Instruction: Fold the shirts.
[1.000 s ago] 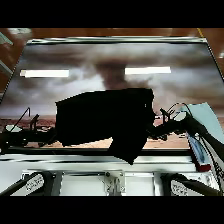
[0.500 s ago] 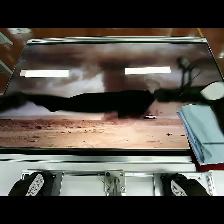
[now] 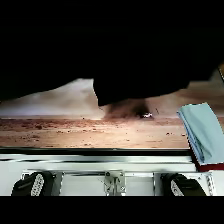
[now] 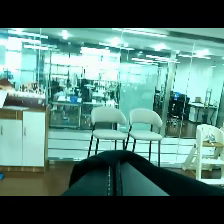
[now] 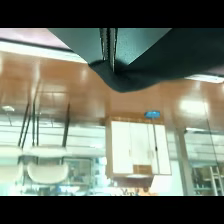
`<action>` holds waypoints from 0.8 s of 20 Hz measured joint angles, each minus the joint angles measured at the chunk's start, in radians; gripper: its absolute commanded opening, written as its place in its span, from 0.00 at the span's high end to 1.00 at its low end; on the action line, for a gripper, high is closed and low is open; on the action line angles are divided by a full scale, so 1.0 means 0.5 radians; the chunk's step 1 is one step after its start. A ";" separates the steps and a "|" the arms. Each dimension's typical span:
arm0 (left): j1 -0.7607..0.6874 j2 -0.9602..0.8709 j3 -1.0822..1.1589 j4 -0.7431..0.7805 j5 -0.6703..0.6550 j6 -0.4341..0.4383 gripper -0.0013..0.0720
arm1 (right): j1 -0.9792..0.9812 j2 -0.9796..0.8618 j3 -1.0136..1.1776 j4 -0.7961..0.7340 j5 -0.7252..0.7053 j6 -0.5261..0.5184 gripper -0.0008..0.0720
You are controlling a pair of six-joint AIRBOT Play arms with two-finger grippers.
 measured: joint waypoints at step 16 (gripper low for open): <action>-0.005 -0.134 -0.832 0.488 -0.999 -0.147 0.93 | 0.003 -0.649 -0.202 -0.387 1.432 0.220 0.91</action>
